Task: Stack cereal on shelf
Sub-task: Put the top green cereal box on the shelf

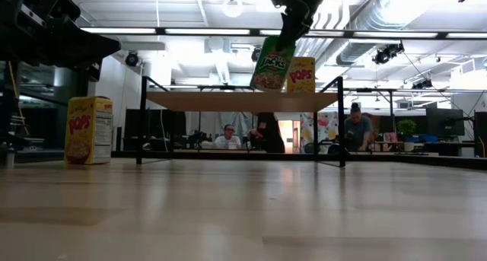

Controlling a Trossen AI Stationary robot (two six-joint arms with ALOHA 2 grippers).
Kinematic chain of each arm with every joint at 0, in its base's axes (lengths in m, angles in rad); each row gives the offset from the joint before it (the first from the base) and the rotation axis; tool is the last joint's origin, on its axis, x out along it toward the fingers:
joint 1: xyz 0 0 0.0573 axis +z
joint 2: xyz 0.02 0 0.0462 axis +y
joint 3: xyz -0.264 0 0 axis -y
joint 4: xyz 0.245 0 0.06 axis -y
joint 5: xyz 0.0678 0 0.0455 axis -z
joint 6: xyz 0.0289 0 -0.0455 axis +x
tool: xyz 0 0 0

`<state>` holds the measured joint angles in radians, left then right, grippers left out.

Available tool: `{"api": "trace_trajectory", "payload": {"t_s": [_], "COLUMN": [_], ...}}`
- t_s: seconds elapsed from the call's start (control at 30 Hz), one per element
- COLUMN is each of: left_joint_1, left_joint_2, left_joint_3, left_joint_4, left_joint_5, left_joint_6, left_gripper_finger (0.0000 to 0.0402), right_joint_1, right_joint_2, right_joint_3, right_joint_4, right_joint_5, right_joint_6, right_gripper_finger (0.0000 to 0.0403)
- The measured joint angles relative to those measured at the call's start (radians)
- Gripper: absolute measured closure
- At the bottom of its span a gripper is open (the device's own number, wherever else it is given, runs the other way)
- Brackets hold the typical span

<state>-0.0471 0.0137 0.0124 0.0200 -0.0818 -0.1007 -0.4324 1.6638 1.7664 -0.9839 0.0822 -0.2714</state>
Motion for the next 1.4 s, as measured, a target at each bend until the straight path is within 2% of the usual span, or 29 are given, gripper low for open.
{"api": "trace_trajectory", "payload": {"t_s": [0.53, 1.0, 1.17, 1.4], "left_joint_1": [0.0, 0.0, 0.0, 0.0], "left_joint_2": [0.0, 0.0, 0.0, 0.0], "left_joint_3": [0.0, 0.0, 0.0, 0.0], "left_joint_4": [0.0, 0.0, 0.0, 0.0], "left_joint_5": [0.0, 0.0, 0.0, 0.0], "left_joint_6": [0.0, 0.0, 0.0, 0.0], "left_gripper_finger": [0.0401, 0.0401, 0.0401, 0.0401], "right_joint_1": [-0.021, -0.021, -0.021, -0.019], "right_joint_2": [0.035, 0.039, 0.039, 0.01], "right_joint_3": [0.002, 0.0, 0.0, 0.048], "right_joint_4": [0.023, 0.077, 0.092, 0.079], "right_joint_5": [-0.02, 0.002, 0.024, 0.12], "right_joint_6": [-0.011, -0.048, -0.065, -0.121], "right_gripper_finger": [0.0303, 0.0208, 0.0199, 0.0198]}}
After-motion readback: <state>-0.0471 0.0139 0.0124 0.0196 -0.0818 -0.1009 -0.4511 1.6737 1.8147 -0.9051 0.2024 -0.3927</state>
